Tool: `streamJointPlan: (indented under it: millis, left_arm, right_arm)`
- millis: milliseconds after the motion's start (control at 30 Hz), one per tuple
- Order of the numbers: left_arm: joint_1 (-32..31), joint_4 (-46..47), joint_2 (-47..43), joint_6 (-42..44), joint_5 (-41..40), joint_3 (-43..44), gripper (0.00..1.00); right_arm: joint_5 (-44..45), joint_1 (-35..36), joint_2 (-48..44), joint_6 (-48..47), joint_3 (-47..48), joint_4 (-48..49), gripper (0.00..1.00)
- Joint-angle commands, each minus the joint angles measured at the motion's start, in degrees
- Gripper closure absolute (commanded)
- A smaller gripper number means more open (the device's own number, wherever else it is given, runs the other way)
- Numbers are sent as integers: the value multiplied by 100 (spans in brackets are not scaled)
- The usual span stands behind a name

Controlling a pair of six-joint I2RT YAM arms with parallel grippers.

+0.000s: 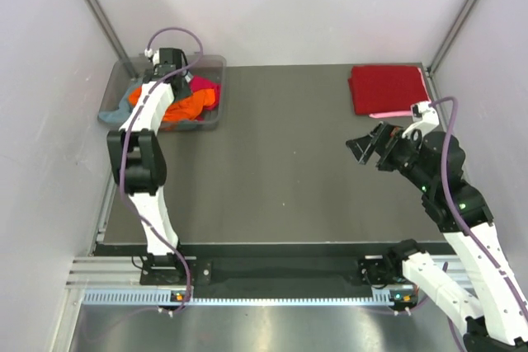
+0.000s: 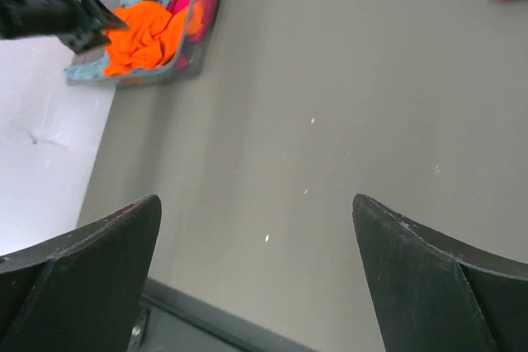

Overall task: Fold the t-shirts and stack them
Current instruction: Grab the tshirt from the pile, then move the tshirt to the center of the board

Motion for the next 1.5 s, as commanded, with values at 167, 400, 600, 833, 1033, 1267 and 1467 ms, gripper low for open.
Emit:
streamJointPlan:
  millis: [167,400,600,833,1033,1267,1467]
  left_arm:
    - [115,163,1092,140,-692,826,43]
    - [325,198,1585,360,-570,1125,81]
    - [229,233,901,615,-324,1641,100]
    - [-351,768,-496,634,651,2294,100]
    - [-710,1882,-1858,-675,2878,1628,100]
    - [-1941,2429,-3429,-1502,4255,-269,100]
    - [-2847,3397,-4802,-2311,4133,-4231,100]
  right_arm:
    - [567,47,-7,-531,239,234,0]
    - [619,47,168,-566,248,216,0]
    - [620,47,134,-435,248,233,1]
    - [505,55,134,-241,239,225,0]
    - [883,47,107,-258,265,-197,0]
    - [1358,47,55,-276,415,-715,0]
    - [1314,47,-235,-75,13,-1076,0]
